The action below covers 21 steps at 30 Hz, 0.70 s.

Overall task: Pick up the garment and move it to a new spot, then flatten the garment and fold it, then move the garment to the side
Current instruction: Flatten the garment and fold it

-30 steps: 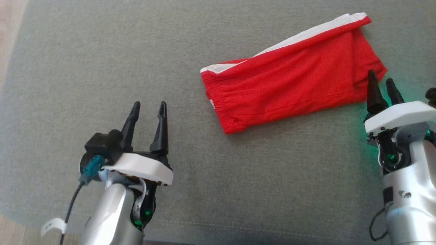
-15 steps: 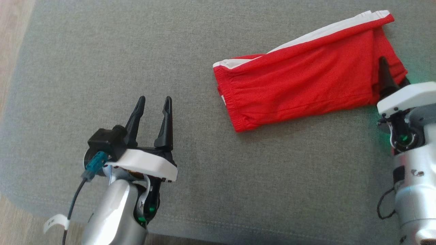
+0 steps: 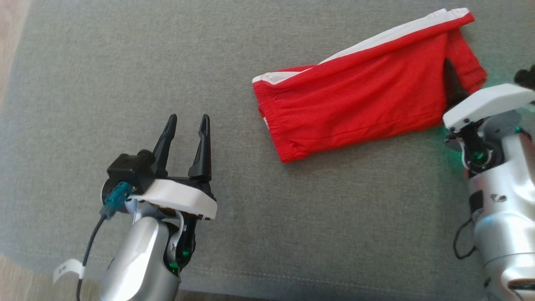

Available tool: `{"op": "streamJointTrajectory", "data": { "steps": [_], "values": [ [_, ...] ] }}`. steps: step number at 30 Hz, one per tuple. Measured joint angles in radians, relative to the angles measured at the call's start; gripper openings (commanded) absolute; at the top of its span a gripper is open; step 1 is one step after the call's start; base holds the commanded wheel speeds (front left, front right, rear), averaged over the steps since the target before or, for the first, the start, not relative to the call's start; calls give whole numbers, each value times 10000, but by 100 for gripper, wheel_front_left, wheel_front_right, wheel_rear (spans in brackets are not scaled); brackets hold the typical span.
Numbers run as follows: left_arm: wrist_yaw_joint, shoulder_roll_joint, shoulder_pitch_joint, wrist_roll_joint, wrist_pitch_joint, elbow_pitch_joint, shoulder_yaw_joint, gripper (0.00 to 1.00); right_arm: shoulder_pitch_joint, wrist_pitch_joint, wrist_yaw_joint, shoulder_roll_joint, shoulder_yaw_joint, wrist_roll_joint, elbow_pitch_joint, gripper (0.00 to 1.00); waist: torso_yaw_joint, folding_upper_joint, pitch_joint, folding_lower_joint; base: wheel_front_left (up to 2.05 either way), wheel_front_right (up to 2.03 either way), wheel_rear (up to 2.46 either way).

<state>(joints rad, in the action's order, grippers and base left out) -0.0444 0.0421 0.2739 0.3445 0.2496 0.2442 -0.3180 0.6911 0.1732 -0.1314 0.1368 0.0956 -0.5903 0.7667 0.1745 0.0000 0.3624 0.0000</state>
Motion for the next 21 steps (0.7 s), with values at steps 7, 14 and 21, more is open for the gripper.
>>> {"op": "streamJointTrajectory", "data": {
  "steps": [7,14,21],
  "values": [
    [4,2,-13,-77,0,192,38,100,-247,-706,0,-90,-347,-326,186,0,-351,0,-380,0,0,0,0],
    [4,2,-221,-77,0,245,58,100,-1769,-978,0,-104,-546,-1085,-439,0,-791,0,-1093,0,0,0,0],
    [15,6,-836,-79,0,410,88,100,-3347,-1707,0,-305,-221,-1037,-1241,0,-1444,0,-1909,0,0,0,0]
  ]
}}
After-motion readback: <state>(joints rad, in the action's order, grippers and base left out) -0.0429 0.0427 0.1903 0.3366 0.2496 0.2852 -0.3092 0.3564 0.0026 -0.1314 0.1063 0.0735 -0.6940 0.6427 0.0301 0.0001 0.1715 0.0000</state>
